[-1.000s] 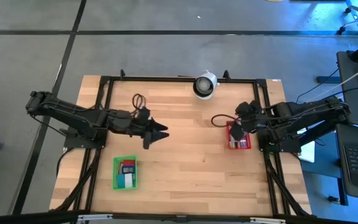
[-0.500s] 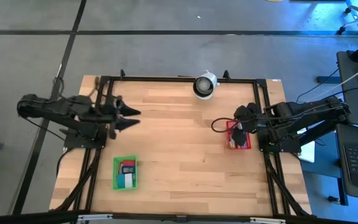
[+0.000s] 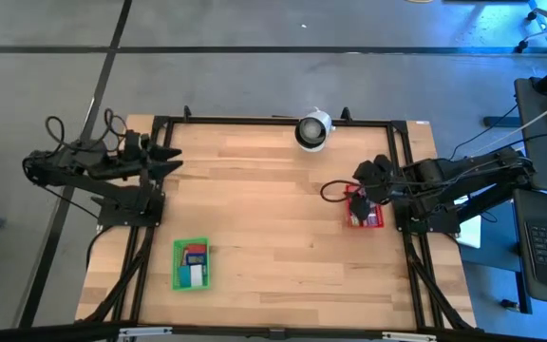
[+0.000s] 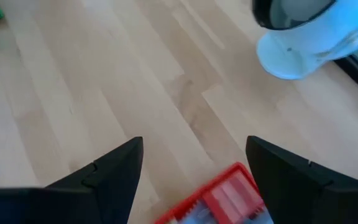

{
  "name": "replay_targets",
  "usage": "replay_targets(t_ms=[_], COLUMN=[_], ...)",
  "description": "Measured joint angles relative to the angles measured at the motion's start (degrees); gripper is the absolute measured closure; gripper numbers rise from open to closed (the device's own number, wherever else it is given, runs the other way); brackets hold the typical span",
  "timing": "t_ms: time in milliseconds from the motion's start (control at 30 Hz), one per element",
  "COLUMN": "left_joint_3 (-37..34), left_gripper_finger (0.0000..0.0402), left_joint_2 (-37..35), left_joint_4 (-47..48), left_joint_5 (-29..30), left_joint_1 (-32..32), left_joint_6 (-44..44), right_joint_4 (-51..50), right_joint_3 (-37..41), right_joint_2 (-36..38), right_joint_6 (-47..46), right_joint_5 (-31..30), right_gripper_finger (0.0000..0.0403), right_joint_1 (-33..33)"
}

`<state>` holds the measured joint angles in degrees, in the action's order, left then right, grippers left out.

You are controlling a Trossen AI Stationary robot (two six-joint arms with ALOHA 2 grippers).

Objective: Pick & Place Office items
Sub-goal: Return to Home Position

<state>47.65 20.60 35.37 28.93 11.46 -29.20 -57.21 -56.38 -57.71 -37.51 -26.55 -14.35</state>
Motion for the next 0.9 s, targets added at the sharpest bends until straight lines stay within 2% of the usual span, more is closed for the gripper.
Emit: replay_targets(t_ms=[333,567,900], left_joint_3=[-8.77,-15.11,-19.76], left_gripper_finger=[0.0194,0.0194,0.0194], left_joint_2=[-12.72,-20.59,-20.5], left_joint_4=[-0.94,-3.05,-5.72], left_joint_5=[2.05,2.56,3.94], left_joint_1=[0.0,0.0,0.0], left_joint_6=[-1.56,-2.38,-3.09], right_joint_4=[15.7,31.71,56.21], right_joint_3=[10.3,17.96,30.4], right_joint_2=[0.2,0.42,0.39], right_joint_6=[-1.02,-0.98,-0.88], right_joint_5=[2.82,6.71,13.16], right_gripper_finger=[0.0115,0.0115,0.0115], right_joint_1=[0.0,0.71,4.26])
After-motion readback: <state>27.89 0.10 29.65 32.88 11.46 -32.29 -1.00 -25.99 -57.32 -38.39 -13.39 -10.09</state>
